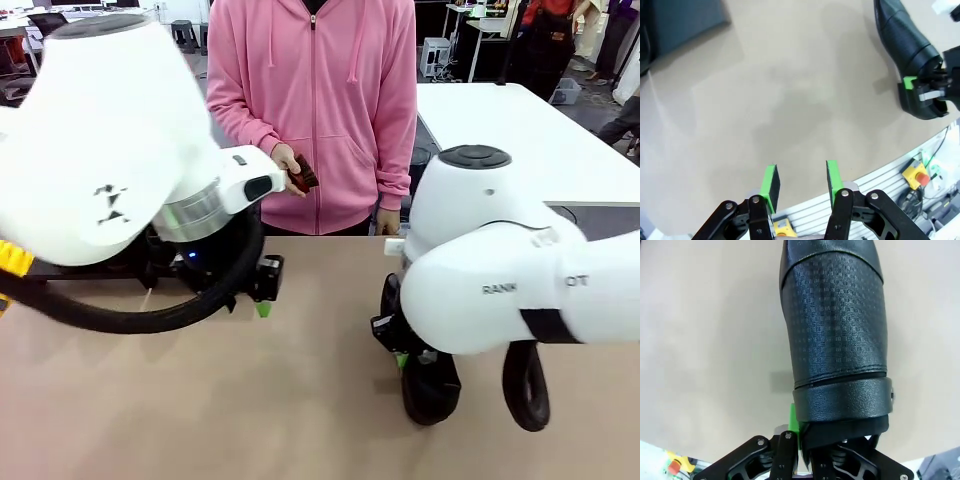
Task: Organize the shoes by placing them on the stand.
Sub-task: Pick up one Shoe and place it in the middle of the table.
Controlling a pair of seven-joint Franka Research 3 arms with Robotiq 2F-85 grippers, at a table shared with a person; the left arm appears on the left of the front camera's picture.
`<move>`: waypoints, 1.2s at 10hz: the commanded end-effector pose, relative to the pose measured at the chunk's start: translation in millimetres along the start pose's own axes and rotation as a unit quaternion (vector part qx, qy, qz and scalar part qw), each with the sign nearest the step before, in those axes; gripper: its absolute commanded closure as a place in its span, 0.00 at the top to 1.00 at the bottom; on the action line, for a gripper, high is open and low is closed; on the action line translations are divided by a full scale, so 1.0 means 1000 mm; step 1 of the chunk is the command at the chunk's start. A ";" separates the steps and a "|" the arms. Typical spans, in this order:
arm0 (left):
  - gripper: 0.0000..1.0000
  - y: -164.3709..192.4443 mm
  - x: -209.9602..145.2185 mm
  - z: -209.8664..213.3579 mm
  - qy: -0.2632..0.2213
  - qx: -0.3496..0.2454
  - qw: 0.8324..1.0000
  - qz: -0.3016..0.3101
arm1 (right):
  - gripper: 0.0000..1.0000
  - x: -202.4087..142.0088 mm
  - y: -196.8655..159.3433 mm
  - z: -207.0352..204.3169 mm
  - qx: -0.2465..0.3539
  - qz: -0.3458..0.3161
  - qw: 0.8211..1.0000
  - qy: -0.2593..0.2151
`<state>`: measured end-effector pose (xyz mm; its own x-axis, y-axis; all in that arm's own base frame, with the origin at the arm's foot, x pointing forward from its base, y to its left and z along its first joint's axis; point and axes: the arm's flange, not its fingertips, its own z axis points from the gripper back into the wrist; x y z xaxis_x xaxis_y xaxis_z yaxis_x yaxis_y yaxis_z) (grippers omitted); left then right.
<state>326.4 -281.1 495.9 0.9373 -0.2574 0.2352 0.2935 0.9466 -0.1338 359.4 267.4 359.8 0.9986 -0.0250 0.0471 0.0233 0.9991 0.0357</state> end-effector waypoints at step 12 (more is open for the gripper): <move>0.51 0.027 -0.019 0.010 -0.016 -0.002 0.998 0.054 | 1.00 -0.004 0.030 0.023 0.007 -0.045 0.999 0.026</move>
<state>313.7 -250.9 497.4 0.9584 -0.1376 0.2501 0.1822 0.9694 -0.1647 370.4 303.0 372.2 0.9949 -0.1006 0.0099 0.1001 0.9942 0.0388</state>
